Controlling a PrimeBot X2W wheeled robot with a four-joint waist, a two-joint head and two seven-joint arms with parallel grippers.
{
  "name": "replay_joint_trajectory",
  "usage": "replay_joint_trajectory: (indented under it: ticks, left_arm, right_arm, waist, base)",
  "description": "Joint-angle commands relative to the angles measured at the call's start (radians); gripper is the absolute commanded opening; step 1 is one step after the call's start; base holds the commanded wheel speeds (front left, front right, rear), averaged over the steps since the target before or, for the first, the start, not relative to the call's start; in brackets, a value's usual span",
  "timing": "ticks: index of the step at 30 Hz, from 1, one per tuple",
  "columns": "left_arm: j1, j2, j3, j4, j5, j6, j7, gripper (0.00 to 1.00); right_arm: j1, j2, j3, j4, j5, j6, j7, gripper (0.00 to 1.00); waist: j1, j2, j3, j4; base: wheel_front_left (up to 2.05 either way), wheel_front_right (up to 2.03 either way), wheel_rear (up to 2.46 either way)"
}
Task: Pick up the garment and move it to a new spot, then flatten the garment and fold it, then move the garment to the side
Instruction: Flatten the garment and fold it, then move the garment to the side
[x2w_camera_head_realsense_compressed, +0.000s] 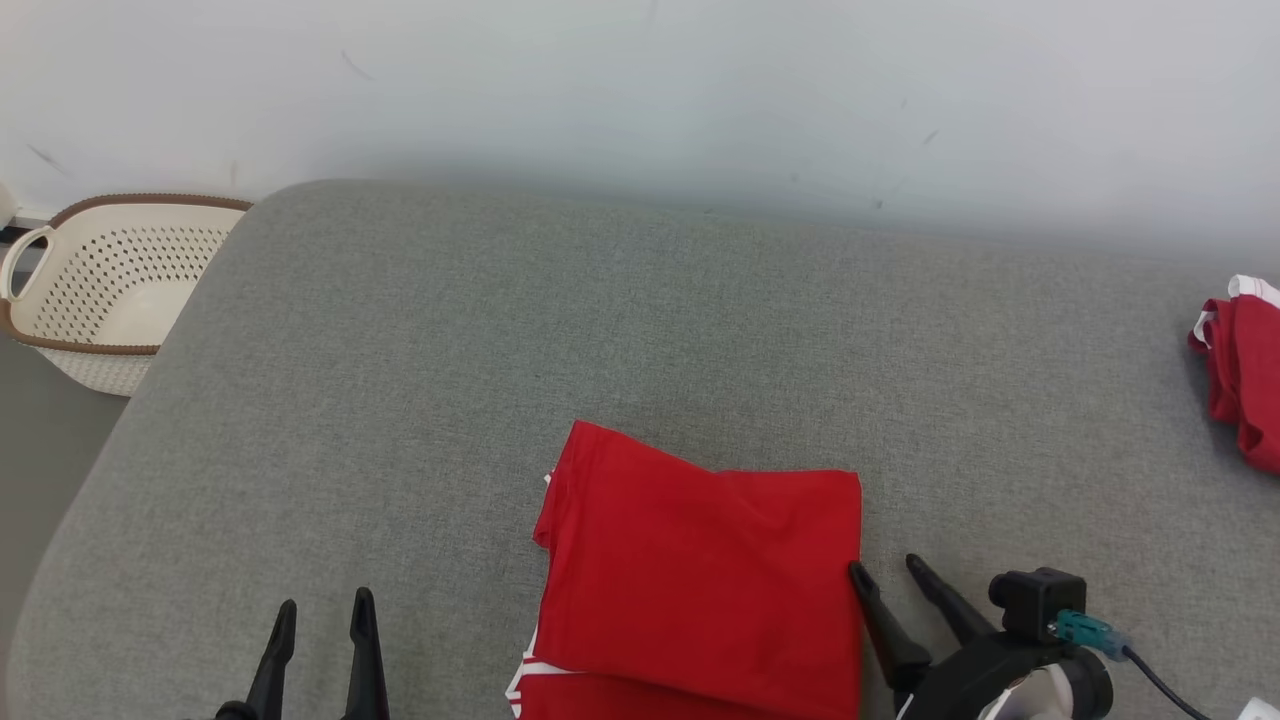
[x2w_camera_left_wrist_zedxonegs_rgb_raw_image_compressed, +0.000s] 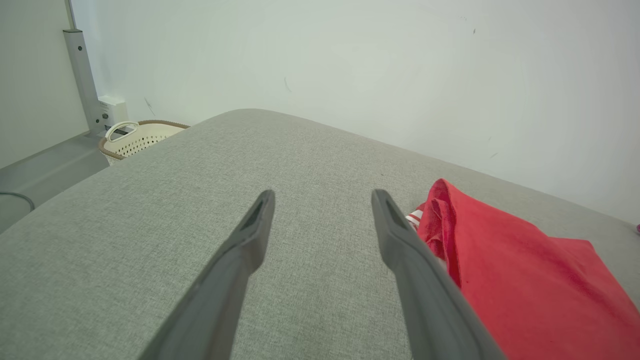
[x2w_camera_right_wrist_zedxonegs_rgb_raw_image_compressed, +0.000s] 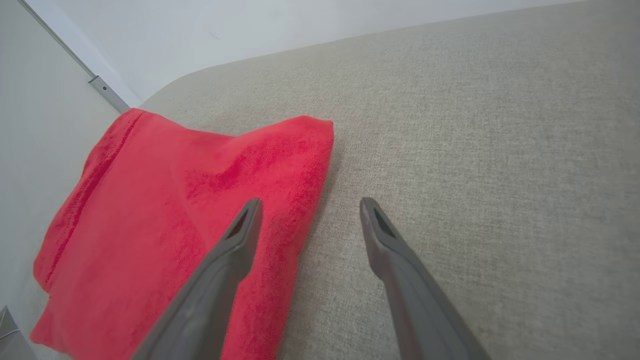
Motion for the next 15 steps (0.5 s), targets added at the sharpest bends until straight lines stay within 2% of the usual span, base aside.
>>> replay_joint_trajectory:
  ticks: [1,15]
  left_arm:
    - [0.014,0.001,0.0,-0.003,0.002,0.003,-0.004,1.0]
    - [-0.004,0.001,-0.003,0.013,-0.009,-0.01,-0.004,1.0]
  right_arm:
    - [0.004,0.005,0.005,0.001,0.007,0.0,0.003,1.0]
    - [-0.039,0.029,0.11,0.077,0.104,0.0,0.072,1.0]
  waist:
    - [0.0,0.0,0.001,0.0]
    - [0.0,0.0,0.018,0.02]
  base:
    - [0.0,0.0,0.0]
    - [0.0,0.0,0.0]
